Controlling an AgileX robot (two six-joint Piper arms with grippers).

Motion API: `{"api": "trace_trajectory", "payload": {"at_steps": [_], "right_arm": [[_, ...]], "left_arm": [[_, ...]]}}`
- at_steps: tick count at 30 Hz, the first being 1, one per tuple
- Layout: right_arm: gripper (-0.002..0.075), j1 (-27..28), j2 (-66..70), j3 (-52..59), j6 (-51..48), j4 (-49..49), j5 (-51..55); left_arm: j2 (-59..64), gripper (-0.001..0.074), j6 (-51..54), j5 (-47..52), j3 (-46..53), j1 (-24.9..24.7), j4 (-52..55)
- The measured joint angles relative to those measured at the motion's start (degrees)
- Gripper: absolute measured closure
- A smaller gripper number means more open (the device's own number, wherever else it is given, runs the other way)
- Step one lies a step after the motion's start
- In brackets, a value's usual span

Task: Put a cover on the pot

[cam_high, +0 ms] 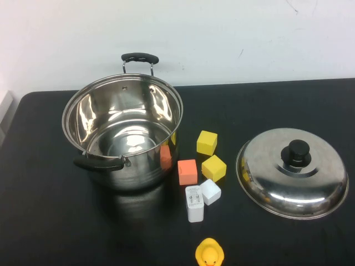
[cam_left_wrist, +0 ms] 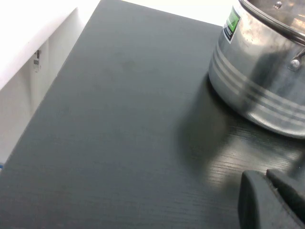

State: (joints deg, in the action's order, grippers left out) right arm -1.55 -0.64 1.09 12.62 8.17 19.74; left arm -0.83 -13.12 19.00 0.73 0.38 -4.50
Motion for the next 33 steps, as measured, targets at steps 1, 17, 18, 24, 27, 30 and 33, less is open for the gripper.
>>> {"api": "trace_trajectory", "payload": {"at_steps": [1,17,18,24,27,30,33], "right_arm": [[0.0728,0.0,0.0,0.0,0.0,0.0,0.0],[0.0728,0.0,0.0,0.0,0.0,0.1,0.0],[0.0728,0.0,0.0,0.0,0.0,0.1,0.0],[0.0728,0.0,0.0,0.0,0.0,0.1,0.1],[0.0728,0.0,0.0,0.0,0.0,0.1,0.1],[0.0728,0.0,0.0,0.0,0.0,0.1,0.1],[0.0728,0.0,0.0,0.0,0.1,-2.7,0.0]], "left_arm": [[0.0,0.0736,0.0,0.0,0.0,0.0,0.0],[0.0,0.0736,-0.1,0.0,0.0,0.0,0.3],[0.0,0.0736,-0.1,0.0,0.0,0.0,0.3],[0.0,0.0736,-0.1,0.0,0.0,0.0,0.3],[0.0,0.0736,-0.1,0.0,0.0,0.0,0.3],[0.0,0.0736,-0.1,0.0,0.0,0.0,0.3],[0.0,0.0736,-0.1,0.0,0.0,0.0,0.3]]}}
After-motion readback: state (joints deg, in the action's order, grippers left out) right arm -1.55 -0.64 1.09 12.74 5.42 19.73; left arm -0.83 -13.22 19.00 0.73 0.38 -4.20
